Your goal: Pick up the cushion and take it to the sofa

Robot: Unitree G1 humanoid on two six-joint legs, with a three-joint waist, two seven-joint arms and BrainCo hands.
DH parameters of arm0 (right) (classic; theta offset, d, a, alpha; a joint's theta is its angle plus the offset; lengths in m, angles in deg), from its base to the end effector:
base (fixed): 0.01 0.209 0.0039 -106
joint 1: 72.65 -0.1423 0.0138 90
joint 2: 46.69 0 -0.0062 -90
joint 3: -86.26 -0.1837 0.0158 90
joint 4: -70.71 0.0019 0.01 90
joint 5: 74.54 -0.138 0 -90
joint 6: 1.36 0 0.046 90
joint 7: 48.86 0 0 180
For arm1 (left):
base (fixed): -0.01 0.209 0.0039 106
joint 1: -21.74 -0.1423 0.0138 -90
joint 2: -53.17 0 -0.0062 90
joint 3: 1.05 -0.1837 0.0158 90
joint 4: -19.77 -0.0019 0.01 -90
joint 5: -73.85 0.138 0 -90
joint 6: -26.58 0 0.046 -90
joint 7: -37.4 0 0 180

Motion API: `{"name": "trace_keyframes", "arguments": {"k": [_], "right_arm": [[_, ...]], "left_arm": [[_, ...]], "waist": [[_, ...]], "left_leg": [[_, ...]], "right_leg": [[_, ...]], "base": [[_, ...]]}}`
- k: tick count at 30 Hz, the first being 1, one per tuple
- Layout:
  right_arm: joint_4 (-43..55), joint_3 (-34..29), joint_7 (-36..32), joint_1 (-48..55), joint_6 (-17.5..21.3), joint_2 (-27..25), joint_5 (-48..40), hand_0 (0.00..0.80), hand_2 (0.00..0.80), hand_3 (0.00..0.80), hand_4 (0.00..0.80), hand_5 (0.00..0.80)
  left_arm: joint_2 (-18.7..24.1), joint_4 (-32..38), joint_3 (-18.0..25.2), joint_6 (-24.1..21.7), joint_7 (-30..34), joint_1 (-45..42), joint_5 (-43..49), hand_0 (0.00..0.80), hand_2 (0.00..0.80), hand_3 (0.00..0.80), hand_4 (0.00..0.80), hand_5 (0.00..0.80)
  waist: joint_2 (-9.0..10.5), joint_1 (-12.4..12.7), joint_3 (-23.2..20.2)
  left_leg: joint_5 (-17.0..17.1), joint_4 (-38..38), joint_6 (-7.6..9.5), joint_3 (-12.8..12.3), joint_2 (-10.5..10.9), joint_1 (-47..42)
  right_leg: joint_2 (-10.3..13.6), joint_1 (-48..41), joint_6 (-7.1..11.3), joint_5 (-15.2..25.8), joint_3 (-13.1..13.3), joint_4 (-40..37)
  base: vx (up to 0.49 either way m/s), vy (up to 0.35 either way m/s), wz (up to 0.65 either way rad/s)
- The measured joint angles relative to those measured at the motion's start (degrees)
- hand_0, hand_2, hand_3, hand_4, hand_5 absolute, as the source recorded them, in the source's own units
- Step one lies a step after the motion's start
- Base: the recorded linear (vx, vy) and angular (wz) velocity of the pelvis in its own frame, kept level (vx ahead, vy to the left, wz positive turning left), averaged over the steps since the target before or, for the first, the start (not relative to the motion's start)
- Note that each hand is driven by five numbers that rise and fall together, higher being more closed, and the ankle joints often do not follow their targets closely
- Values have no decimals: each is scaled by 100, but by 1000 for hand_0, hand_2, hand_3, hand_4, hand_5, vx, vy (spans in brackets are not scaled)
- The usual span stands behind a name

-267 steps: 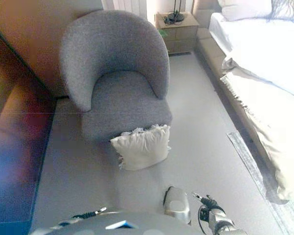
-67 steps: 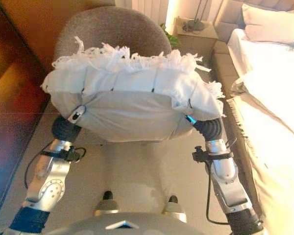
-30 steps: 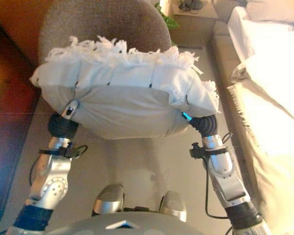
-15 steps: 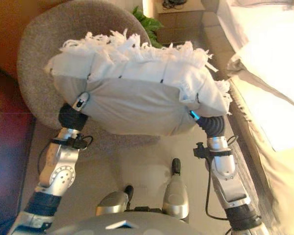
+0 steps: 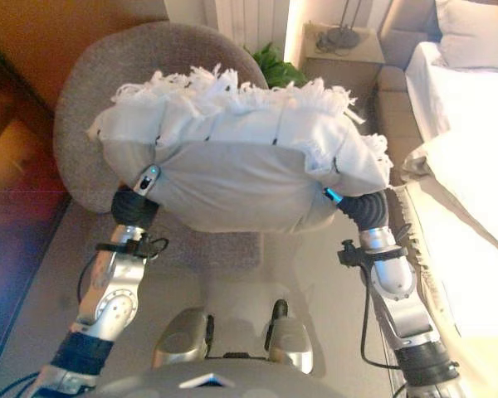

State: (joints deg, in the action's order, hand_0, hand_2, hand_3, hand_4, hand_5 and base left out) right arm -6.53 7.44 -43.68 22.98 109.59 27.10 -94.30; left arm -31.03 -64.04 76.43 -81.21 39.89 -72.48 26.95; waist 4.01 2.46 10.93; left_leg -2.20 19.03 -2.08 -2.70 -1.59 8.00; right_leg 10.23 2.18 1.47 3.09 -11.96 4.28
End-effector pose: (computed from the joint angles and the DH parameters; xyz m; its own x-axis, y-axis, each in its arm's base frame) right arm 0.1769 -0.1993 0.0882 0.9079 0.2113 0.3620 -0.1672 0.9745 -0.1495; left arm 0.1847 0.1827 0.0598 0.9622 -0.1177 0.2457 0.2182 0.8728 -0.4366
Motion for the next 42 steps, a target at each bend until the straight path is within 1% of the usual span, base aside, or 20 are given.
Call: {"name": "trace_keyframes", "arguments": {"k": [1,2,3,4,6,7,10,15,18,20,22,23,26,28,31,34,36,37,40,42], "right_arm": [[-16,43,98,-1,-11,-9,-1,800,800,800,800,800],[5,69,129,2,-19,-108,8,800,800,800,800,800],[-9,100,152,28,-111,-19,22,800,800,800,800,800],[-4,153,162,79,-174,67,55,800,800,800,800,800],[17,183,163,121,-228,77,119,800,800,800,800,800],[-10,199,168,79,-259,97,147,800,800,800,800,800],[-34,326,221,12,-334,132,165,800,800,800,800,800],[-48,325,51,-93,-359,191,225,800,800,800,800,800],[-50,308,17,-69,-372,203,221,800,800,800,800,800],[-43,287,13,-26,-370,223,192,800,800,800,800,800],[-27,277,26,161,-372,256,48,800,800,800,800,800],[-25,279,40,203,-370,283,40,800,800,800,800,800],[-29,342,167,264,-374,542,53,800,800,800,800,800],[-139,513,287,185,-357,725,58,800,800,800,800,800],[-844,756,458,-375,-240,812,51,800,800,800,800,800],[-1443,848,792,-770,-217,932,51,800,800,800,800,800],[-1526,848,838,-758,-217,939,44,800,800,800,800,800],[-1570,850,842,-749,-217,979,20,800,800,800,800,800],[-1564,762,793,-781,-218,949,-16,800,800,800,800,800],[-1560,741,747,-781,-219,884,-17,800,800,800,800,800]], "left_arm": [[-14,-2,2,5,2,-33,-3,800,800,800,800,800],[-57,5,11,4,3,-82,-5,800,800,800,800,800],[-48,3,37,29,5,-122,-5,800,800,800,800,800],[-5,13,44,52,3,-177,-8,800,800,800,800,800],[196,34,45,73,-6,-191,-8,800,800,800,800,800],[212,38,49,87,-34,-197,-16,800,800,800,800,800],[229,39,154,92,-55,-205,-42,800,800,800,800,800],[311,47,316,53,-42,-210,-154,800,800,800,800,800],[343,46,296,82,-41,-224,-158,800,800,800,800,800],[386,47,285,126,-38,-223,-140,800,800,800,800,800],[482,47,277,270,-14,-243,-77,800,800,800,800,800],[460,46,281,305,-1,-253,-27,800,800,800,800,800],[661,64,356,376,43,-250,131,800,800,800,800,800],[781,47,467,471,27,-210,304,800,800,800,800,800],[871,-34,489,487,-107,87,367,800,800,800,800,800],[820,-333,299,495,-342,713,646,800,800,800,800,800],[822,-332,269,508,-366,745,798,800,800,800,800,800],[848,-328,248,512,-377,698,797,800,800,800,800,800],[543,-322,256,496,-480,518,797,800,800,800,800,800],[520,-324,240,502,-490,468,800,800,800,800,800,800]], "waist": [[-35,29,-11],[-278,72,-42],[-297,197,-32],[-276,248,-43],[-40,348,-150],[-73,395,-105],[-15,538,-15],[211,668,327],[397,640,463],[558,639,494],[692,643,494],[690,634,499],[584,619,509],[508,624,540],[470,639,561],[405,596,601],[489,632,546],[631,663,446],[400,692,305],[390,668,281]], "left_leg": [[1,-682,6,94,33,-178],[-21,-1160,31,231,-125,-249],[254,-1182,-72,250,-176,-249],[279,-1224,-79,243,-167,-250],[437,-1424,-88,266,-60,-296],[605,-1487,-49,303,-58,-362],[675,-1635,-3,281,32,-531],[492,-1436,-98,260,-59,-550],[292,-1204,-113,-64,-216,-523],[103,-890,-123,-59,-155,-416],[-52,-789,-48,8,-92,-412],[-73,-824,-17,42,-30,-446],[22,-987,98,154,-102,-598],[100,-1234,132,313,-156,-795],[159,-1338,90,331,-208,-804],[198,-1348,-3,603,-185,-733],[162,-1365,-159,753,-145,-804],[133,-1380,-242,751,-78,-857],[54,-1373,-433,716,-437,-844],[126,-1467,-555,657,-562,-884]], "right_leg": [[-45,-15,61,-11,-37,-8],[-244,-66,154,28,-38,-40],[-319,-109,231,7,35,69],[-322,-83,227,-307,80,461],[-271,-321,332,-764,54,385],[-312,-546,356,-635,-15,117],[-264,-984,423,-590,-17,-324],[-348,-1211,367,-715,49,-390],[-373,-1320,354,-887,-3,-229],[-339,-1271,334,-1129,-36,-3],[-169,-1143,466,-1407,-110,567],[-105,-962,535,-1466,-85,1031],[-44,-278,626,-1195,50,2424],[-90,-101,634,-1216,120,2678],[33,26,636,-1106,-42,1441],[225,38,799,-404,-3,249],[248,-302,725,129,-90,-202],[260,-512,669,233,-165,-350],[-97,-710,498,137,-307,-588],[-209,-714,444,126,-316,-608]], "base": [[262,18,8],[342,25,-16],[305,21,-2],[313,29,18],[228,32,46],[279,74,48],[337,117,48],[418,158,13],[413,122,12],[557,134,15],[433,148,24],[373,132,30],[307,41,26],[192,-73,19],[98,-130,14],[211,-119,41],[220,-106,56],[148,-38,38],[151,-5,23],[161,0,-3]]}}
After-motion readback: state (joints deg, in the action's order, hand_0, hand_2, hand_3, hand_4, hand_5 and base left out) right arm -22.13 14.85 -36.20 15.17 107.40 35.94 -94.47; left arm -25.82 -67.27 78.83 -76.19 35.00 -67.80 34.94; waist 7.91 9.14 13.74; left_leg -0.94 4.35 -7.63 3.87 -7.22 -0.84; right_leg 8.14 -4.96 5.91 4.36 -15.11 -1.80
